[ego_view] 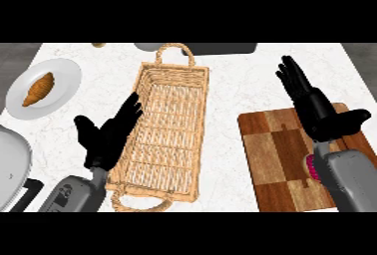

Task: Pick the cupcake from the cutting board and place it in the basket

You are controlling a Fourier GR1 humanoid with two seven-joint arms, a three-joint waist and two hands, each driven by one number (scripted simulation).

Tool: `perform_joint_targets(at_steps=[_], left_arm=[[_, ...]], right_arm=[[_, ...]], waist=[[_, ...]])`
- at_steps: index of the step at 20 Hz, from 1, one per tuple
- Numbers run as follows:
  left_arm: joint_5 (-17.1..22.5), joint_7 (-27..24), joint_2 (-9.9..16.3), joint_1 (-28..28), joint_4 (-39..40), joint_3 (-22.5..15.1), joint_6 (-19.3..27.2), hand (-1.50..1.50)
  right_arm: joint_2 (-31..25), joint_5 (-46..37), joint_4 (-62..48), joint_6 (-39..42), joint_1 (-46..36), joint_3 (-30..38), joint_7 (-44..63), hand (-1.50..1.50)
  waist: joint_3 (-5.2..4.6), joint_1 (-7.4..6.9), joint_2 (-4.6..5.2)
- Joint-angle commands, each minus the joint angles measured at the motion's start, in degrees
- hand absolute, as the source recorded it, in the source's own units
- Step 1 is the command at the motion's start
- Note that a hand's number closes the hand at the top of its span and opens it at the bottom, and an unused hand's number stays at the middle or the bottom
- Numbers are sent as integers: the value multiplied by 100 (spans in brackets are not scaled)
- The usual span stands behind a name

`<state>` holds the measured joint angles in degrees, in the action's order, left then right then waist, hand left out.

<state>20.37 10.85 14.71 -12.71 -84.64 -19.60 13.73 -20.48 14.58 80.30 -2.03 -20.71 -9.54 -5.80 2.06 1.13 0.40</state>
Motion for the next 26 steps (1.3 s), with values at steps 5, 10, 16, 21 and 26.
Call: perform_joint_targets(at_steps=[5,10,16,21,26], left_arm=[[-551,-279,1031,116,49,1019,652,0],[-599,-535,1058,283,212,1089,548,0],[-606,-496,1109,228,90,1133,521,0],[-475,-396,1348,276,44,1361,371,0],[-545,-400,1250,280,4,1233,400,0]], right_arm=[[-1066,-377,-399,-1521,1511,1624,116,150],[-130,-1065,78,-3068,1910,1778,-1051,-150],[-346,-2395,-6,-5101,2151,1915,632,-150],[-1001,-3170,477,-4630,2737,1482,2617,-150],[-1829,-2961,764,-2675,3407,885,3807,-150]], waist=[[-199,386,-149],[-211,14,-49],[-255,-9,-56],[-288,-10,-68],[-299,8,-54]])
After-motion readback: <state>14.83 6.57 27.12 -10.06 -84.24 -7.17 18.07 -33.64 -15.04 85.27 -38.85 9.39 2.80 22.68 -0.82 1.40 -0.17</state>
